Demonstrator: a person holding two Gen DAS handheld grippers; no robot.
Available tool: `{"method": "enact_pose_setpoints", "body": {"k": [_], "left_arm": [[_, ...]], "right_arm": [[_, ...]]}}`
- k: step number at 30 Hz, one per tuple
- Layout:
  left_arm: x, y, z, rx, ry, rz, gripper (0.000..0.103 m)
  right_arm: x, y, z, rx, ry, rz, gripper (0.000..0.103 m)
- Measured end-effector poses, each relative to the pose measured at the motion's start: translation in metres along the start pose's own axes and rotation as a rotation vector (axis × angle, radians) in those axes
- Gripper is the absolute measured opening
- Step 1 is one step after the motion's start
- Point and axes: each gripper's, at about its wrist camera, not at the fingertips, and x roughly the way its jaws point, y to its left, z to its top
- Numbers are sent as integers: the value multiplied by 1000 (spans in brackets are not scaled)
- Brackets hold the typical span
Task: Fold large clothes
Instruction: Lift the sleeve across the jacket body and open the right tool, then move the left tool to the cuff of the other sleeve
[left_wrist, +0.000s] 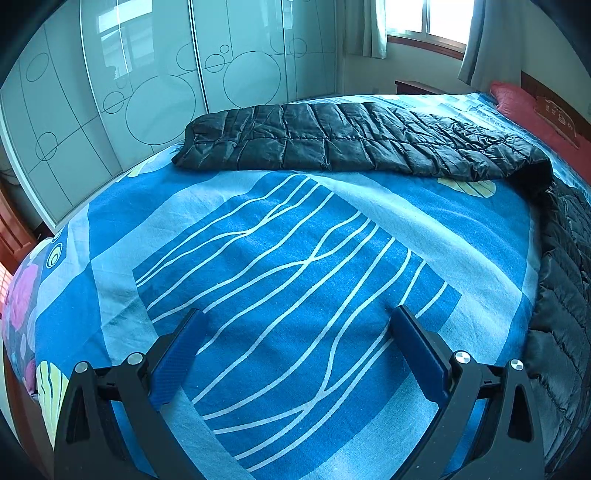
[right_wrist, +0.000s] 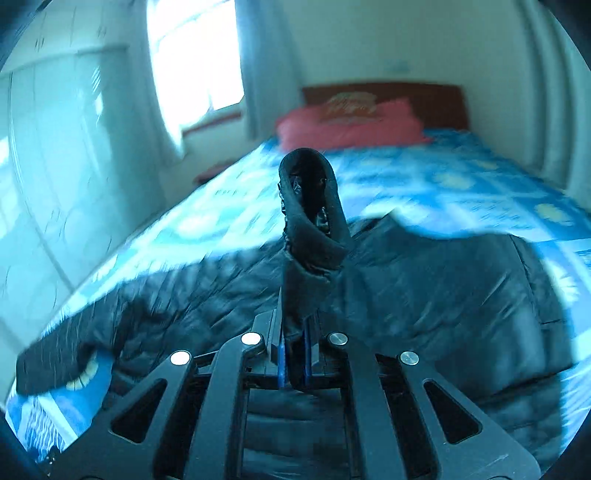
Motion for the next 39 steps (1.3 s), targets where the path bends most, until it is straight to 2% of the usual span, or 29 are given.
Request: {"method": "enact_pose_setpoints", "body": {"k": [3, 4, 5, 6, 7, 8, 11, 13, 15, 17, 18, 19, 20, 21, 22, 23, 24, 25, 26, 28, 29, 32, 33, 36, 39], "left_arm": [[0, 0, 0, -1, 0, -2, 99], [0, 1, 0, -1, -1, -2, 99], [0, 1, 0, -1, -1, -2, 99], [0, 1, 0, 0, -1, -2, 99], [0, 1, 0, 0, -1, -2, 99], [0, 1, 0, -1, 0, -2, 99], [0, 0, -1, 0, -1, -2, 99], [0, 0, -1, 0, -1, -2, 99], [1, 1, 0, 0, 0, -3, 99], [0, 0, -1, 0, 0, -3, 99], [0, 0, -1, 2, -1, -1, 99], [0, 0, -1, 2, -2, 0, 99], [0, 0, -1, 4, -2, 2, 99], [0, 0, -1, 5, -3, 4, 99], [0, 0, -1, 7, -3, 7, 99], [0, -1, -1, 9, -3, 9, 99], [0, -1, -1, 11, -3, 12, 99], [1, -1, -1, 12, -3, 12, 99], [1, -1, -1, 12, -3, 12, 99], [0, -2, -1, 13, -3, 13, 99], [0, -2, -1, 14, -3, 14, 99], [0, -3, -1, 15, -3, 15, 99], [0, -3, -2, 15, -4, 15, 99], [0, -3, -2, 15, -4, 14, 99], [1, -2, -1, 12, -4, 11, 99]], "right_arm": [[32, 30, -14, -52, 91, 6, 8], [42, 32, -20, -66, 128, 14, 14], [51, 34, -26, -79, 164, 30, 22], [57, 41, -32, -95, 195, 51, 45], [58, 46, -33, -109, 201, 66, 60], [52, 50, -35, -127, 188, 78, 62], [22, 41, -29, -94, 146, 134, 62], [-3, 11, -21, -46, 103, 148, 62], [-21, -28, -10, -1, 67, 115, 62], [-36, -87, 0, 46, 29, 6, 58], [-40, -119, 4, 74, 22, -63, 52], [-41, -148, 8, 109, 20, -129, 40], [-41, -184, 8, 152, 32, -204, 32], [-39, -215, 4, 195, 55, -266, 20], [-35, -240, -3, 234, 89, -315, 15], [-26, -265, -16, 279, 153, -352, 15], [-15, -280, -30, 306, 219, -338, 12], [-10, -289, -42, 309, 241, -300, 8], [-15, -289, -47, 272, 199, -265, 8], [-21, -286, -37, 251, 205, -272, 8], [-26, -282, -27, 246, 181, -264, 8], [-31, -283, 3, 236, 93, -253, 16], [-25, -285, 15, 233, 79, -261, 22], [5, -298, 35, 243, 90, -287, 29], [45, -314, 33, 271, 158, -312, 31]]}}
